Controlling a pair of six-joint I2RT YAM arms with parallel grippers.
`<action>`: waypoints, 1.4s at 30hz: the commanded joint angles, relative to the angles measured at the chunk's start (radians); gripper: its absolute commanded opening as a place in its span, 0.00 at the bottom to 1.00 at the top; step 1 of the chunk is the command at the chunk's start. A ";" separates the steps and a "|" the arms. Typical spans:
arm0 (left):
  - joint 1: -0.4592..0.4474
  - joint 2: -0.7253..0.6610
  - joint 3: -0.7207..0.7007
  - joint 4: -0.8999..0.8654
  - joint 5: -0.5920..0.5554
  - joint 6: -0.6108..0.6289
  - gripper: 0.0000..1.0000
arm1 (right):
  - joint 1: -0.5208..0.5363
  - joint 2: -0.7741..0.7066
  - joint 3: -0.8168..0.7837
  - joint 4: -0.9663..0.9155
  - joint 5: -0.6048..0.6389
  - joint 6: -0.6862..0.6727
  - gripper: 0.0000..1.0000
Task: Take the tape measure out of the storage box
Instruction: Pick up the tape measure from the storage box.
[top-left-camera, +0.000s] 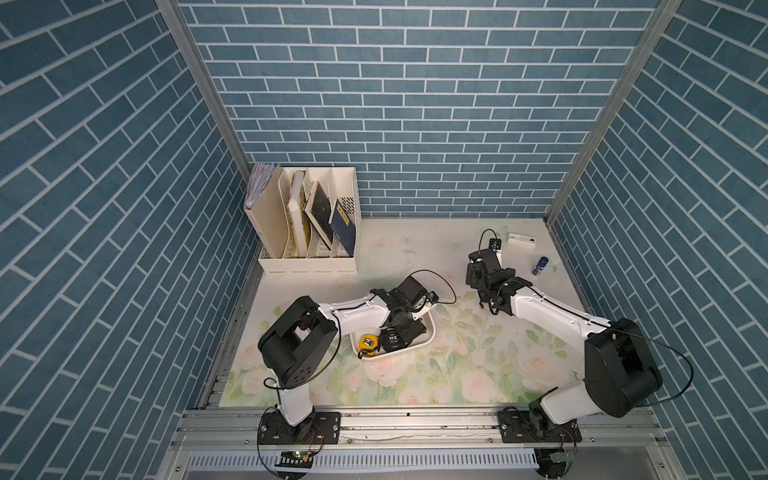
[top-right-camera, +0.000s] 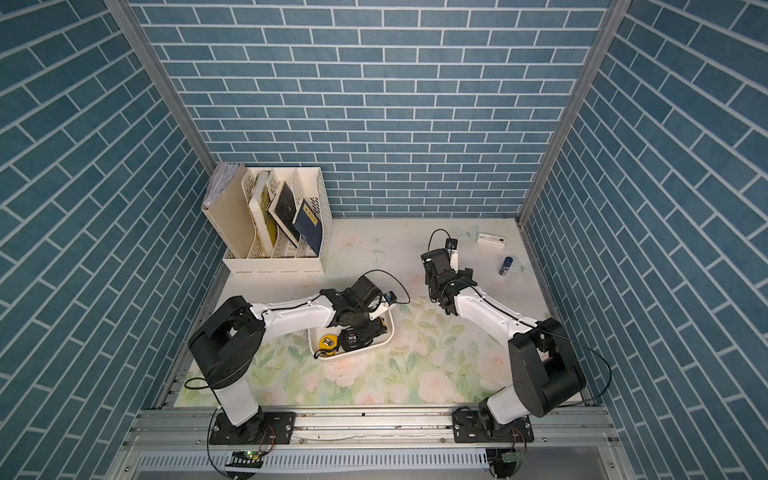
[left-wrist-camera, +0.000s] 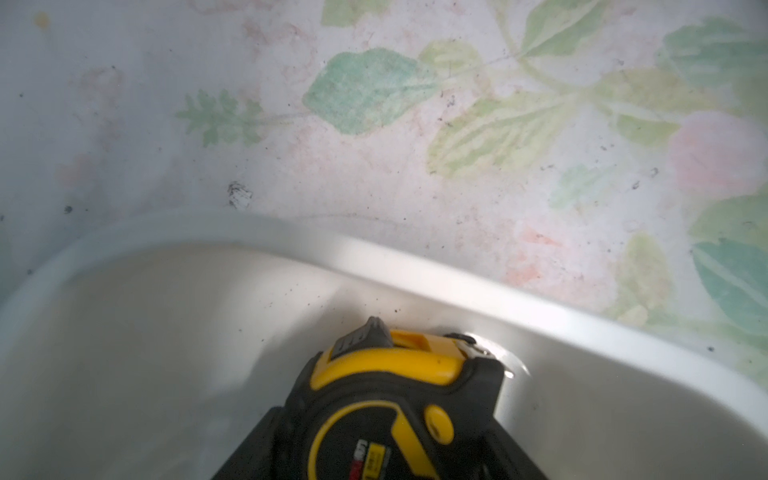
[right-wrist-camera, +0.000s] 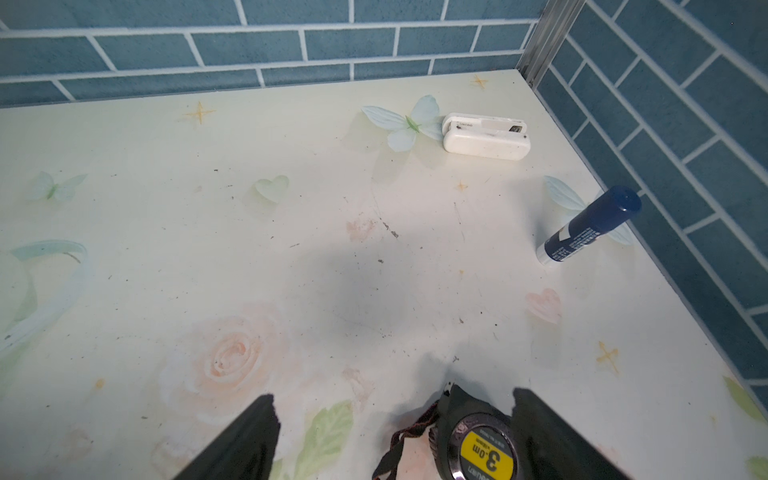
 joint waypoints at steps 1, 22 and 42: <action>0.011 -0.021 0.003 -0.025 -0.044 -0.025 0.11 | -0.004 0.006 0.013 0.000 0.006 0.007 0.90; 0.060 -0.327 0.112 -0.025 0.065 -0.279 0.00 | -0.003 -0.342 -0.248 0.155 -0.018 -0.004 0.89; 0.092 -0.354 0.155 0.094 0.101 -0.673 0.00 | 0.018 -0.546 -0.487 0.492 -0.750 -0.067 0.87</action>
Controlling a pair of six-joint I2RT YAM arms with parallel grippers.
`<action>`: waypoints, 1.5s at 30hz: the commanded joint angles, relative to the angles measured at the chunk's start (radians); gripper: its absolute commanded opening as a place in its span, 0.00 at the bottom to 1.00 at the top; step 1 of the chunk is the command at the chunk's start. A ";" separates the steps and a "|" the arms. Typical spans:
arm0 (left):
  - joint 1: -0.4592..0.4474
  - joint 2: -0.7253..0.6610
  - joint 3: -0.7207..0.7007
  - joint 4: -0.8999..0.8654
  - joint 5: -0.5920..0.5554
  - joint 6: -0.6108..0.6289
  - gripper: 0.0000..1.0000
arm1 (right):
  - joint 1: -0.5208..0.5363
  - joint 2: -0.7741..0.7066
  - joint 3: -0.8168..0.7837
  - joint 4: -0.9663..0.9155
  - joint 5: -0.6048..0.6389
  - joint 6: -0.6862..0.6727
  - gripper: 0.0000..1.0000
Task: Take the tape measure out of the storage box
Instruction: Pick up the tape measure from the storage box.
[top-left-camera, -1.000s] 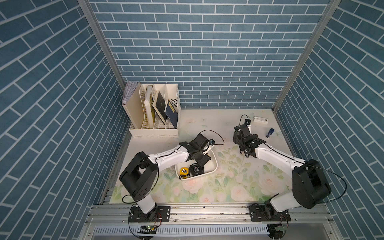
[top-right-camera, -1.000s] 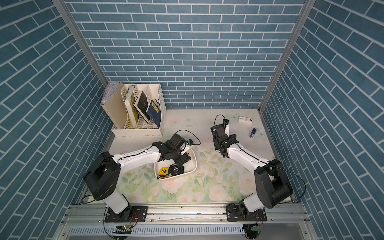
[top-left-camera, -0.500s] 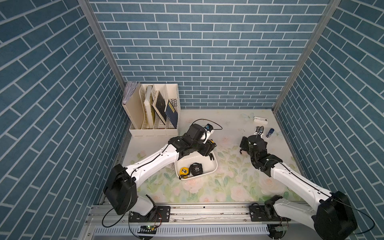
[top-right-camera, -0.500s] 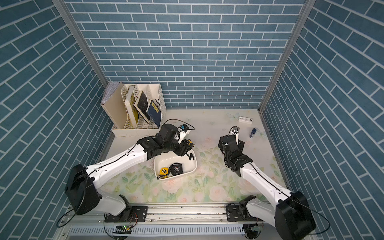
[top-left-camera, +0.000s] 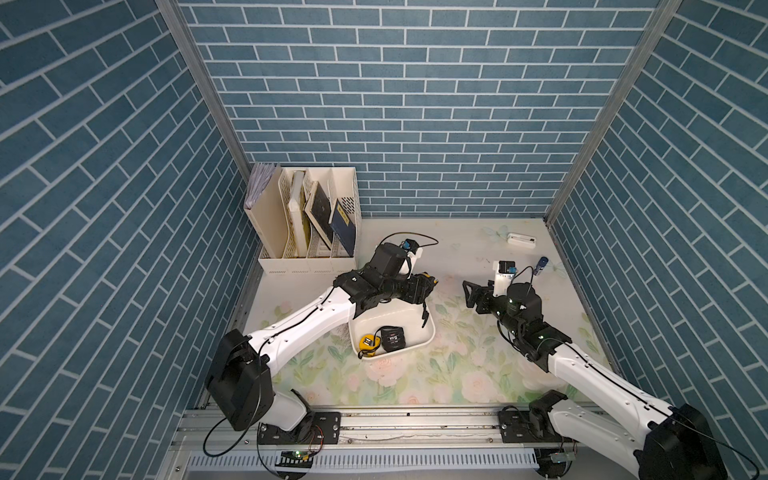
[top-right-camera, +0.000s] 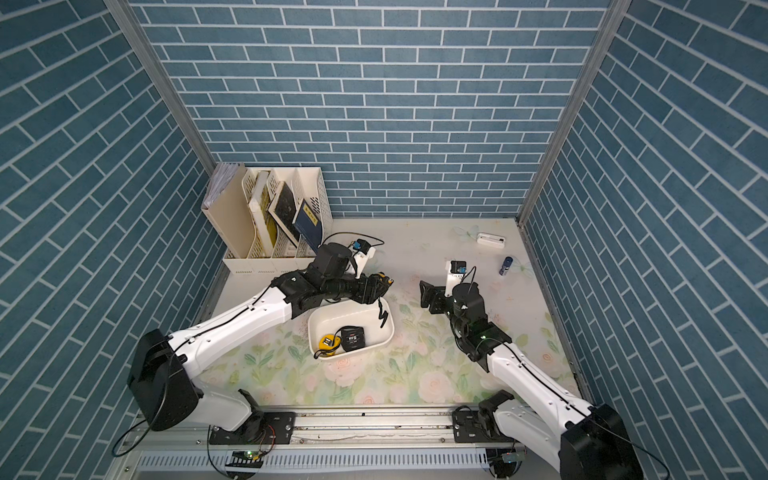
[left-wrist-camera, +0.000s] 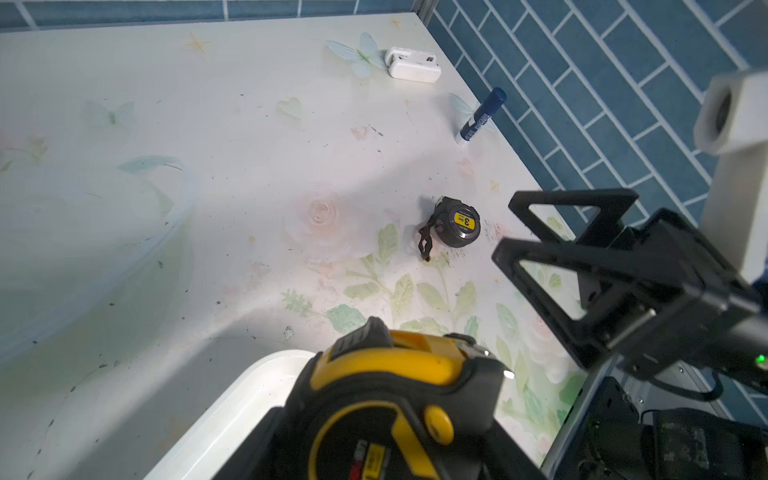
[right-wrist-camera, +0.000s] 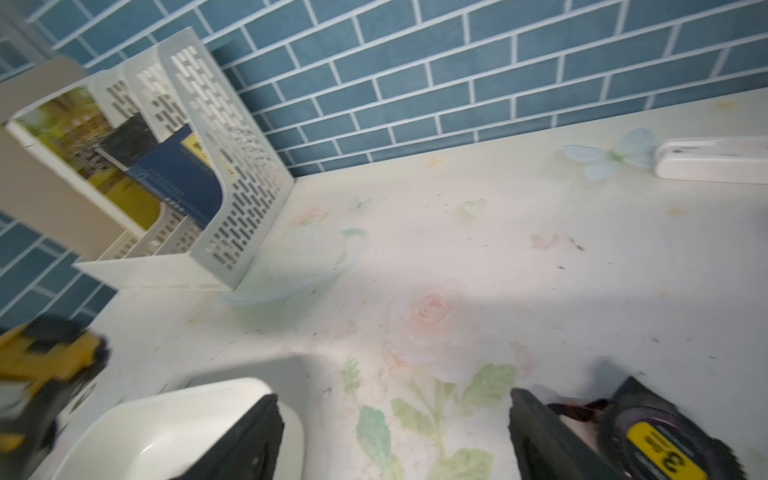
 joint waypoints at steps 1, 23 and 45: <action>0.010 -0.027 0.034 0.068 -0.036 -0.132 0.00 | 0.022 -0.031 -0.030 0.100 -0.185 -0.026 0.87; 0.012 -0.027 -0.231 0.652 -0.066 -0.746 0.00 | 0.216 0.064 -0.045 0.503 -0.002 0.012 0.84; 0.012 -0.029 -0.276 0.740 -0.063 -0.879 0.00 | 0.247 0.232 0.020 0.617 0.021 -0.047 0.84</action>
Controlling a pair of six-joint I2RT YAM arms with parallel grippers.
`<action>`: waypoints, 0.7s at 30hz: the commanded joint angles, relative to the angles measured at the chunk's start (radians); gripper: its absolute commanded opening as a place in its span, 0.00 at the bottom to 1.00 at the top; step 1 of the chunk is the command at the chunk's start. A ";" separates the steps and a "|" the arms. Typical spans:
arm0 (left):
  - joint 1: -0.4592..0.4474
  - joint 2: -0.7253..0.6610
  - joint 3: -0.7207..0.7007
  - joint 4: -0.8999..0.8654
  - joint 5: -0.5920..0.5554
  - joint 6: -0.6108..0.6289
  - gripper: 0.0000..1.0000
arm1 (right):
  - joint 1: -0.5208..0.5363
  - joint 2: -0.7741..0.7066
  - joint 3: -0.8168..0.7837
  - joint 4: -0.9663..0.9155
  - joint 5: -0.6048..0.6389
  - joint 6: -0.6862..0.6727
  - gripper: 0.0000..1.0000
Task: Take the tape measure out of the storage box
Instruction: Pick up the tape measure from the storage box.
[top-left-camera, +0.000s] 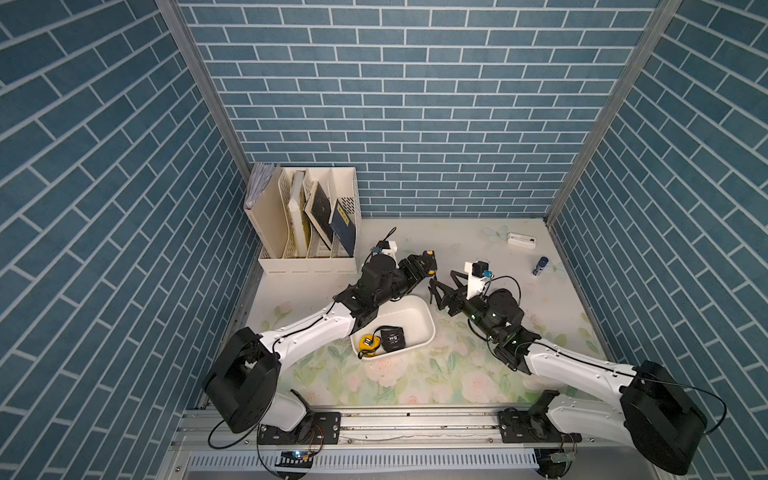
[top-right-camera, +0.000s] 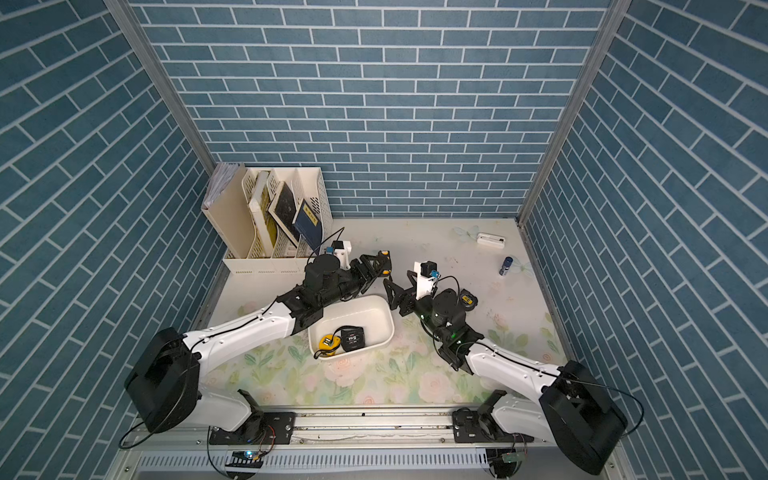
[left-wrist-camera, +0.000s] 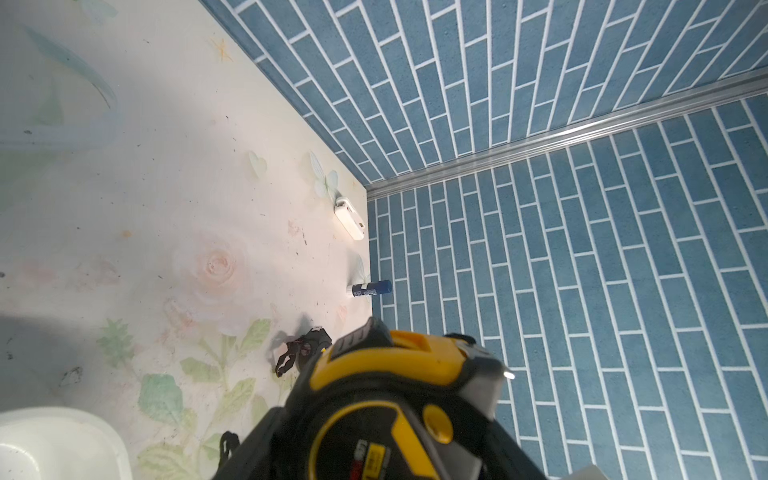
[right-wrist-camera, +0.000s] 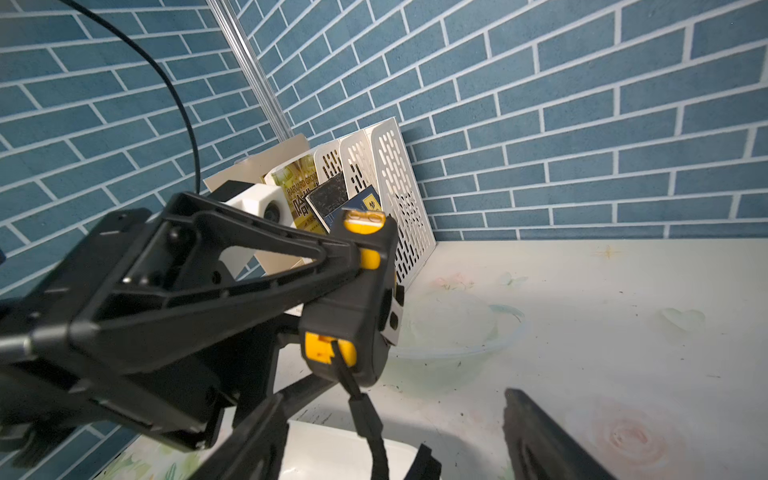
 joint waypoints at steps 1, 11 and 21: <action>0.003 -0.015 -0.004 0.052 0.002 -0.018 0.00 | 0.009 0.028 0.045 0.070 -0.003 -0.035 0.83; 0.003 -0.009 -0.021 0.081 0.013 -0.030 0.00 | 0.031 0.119 0.083 0.138 0.001 -0.045 0.83; 0.003 -0.001 -0.022 0.109 0.038 -0.038 0.00 | 0.048 0.220 0.143 0.198 0.017 -0.109 0.80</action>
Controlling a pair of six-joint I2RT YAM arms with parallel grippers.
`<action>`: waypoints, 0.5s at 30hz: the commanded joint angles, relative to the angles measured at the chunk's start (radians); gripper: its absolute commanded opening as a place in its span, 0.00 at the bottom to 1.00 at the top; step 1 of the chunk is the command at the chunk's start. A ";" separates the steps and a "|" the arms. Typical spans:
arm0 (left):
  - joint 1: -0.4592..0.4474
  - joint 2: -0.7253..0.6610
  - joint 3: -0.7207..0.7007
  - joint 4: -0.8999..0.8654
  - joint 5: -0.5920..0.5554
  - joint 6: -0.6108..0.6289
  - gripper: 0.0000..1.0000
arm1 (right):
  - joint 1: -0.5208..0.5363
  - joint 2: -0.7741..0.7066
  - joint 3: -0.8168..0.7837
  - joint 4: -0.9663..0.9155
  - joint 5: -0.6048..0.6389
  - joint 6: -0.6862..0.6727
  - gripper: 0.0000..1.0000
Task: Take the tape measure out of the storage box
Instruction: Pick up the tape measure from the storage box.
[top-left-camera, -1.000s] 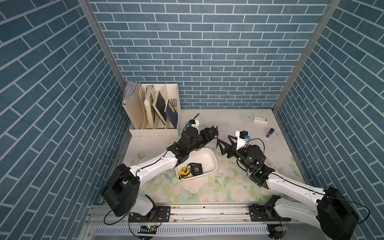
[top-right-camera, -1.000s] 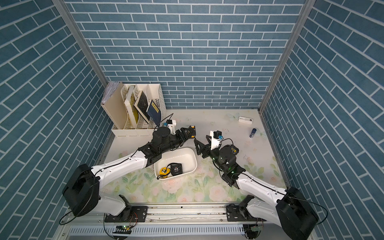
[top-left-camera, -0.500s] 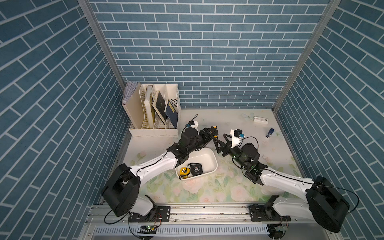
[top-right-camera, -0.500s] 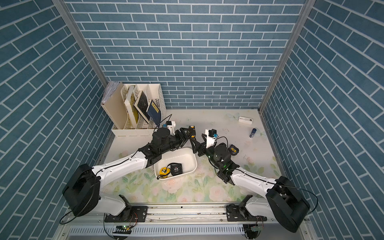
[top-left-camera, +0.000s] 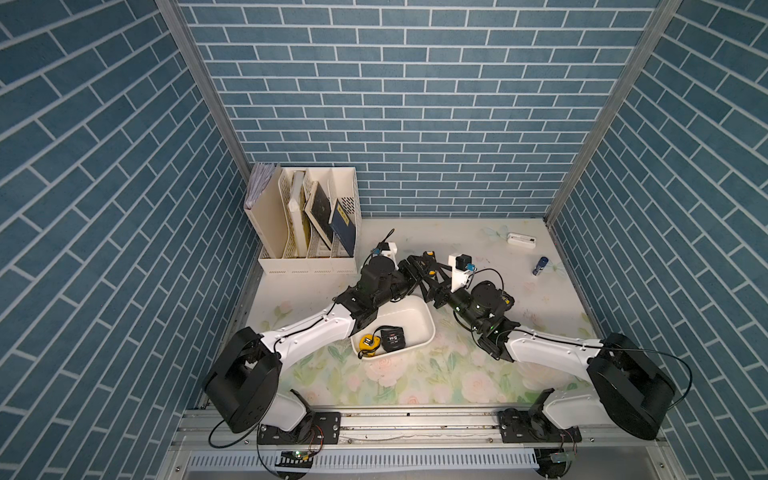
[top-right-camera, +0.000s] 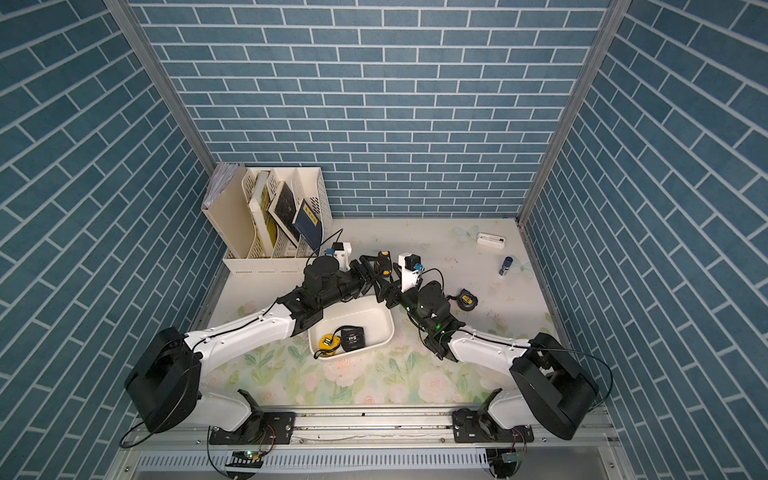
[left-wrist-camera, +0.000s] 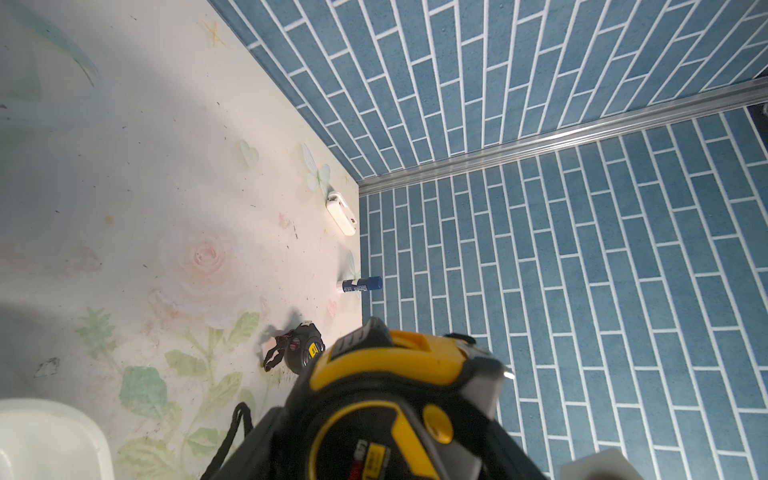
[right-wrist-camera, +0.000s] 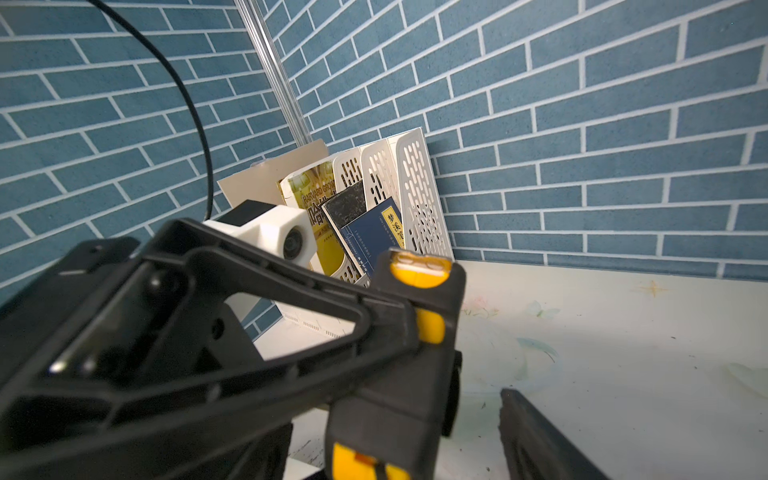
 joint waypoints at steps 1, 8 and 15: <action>0.004 0.001 -0.005 0.064 0.015 0.001 0.00 | 0.009 0.028 0.039 0.060 0.015 -0.061 0.80; 0.008 -0.001 -0.006 0.063 0.025 0.001 0.00 | 0.007 0.065 0.059 0.081 0.045 -0.092 0.62; 0.014 0.010 0.001 0.063 0.036 0.000 0.00 | 0.008 0.078 0.072 0.074 0.060 -0.097 0.29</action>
